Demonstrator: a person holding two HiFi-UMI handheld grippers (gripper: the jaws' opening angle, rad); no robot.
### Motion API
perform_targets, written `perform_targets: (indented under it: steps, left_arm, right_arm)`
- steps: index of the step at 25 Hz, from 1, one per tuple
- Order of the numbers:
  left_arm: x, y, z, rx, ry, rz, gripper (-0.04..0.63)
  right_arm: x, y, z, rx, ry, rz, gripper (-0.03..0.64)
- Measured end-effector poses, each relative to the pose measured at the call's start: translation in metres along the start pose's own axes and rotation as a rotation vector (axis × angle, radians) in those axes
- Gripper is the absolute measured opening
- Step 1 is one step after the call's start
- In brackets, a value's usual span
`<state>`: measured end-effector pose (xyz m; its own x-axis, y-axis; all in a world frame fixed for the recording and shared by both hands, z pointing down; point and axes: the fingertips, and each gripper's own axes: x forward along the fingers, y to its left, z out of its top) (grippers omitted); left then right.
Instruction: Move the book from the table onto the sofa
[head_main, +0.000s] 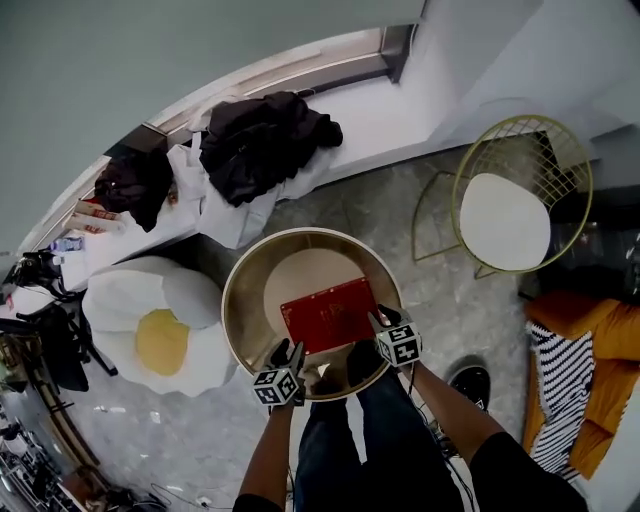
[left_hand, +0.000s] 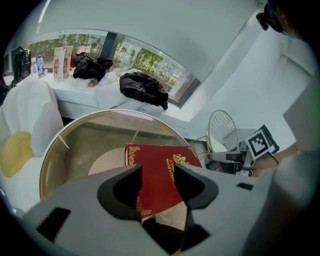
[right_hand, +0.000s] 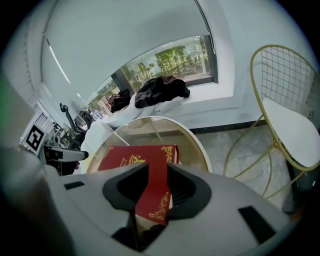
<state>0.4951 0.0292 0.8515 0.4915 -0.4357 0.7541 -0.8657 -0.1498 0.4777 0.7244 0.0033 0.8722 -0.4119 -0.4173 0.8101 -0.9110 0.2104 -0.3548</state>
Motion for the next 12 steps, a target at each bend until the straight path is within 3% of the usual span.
perform_targets:
  steps: [5,9,12]
  left_arm:
    - [0.023,0.034,-0.013,0.026,0.052,0.04,0.205]
    - [0.038,0.049,-0.014,-0.019,0.075,0.002,0.206]
    - [0.049,0.05,-0.013,-0.002,0.104,-0.008,0.206]
  right_arm:
    - [0.029,-0.015,-0.022,-0.022,0.06,0.004,0.163]
    - [0.041,-0.021,-0.024,-0.012,0.044,0.015,0.164]
    - [0.049,-0.025,-0.023,0.006,0.042,0.027,0.167]
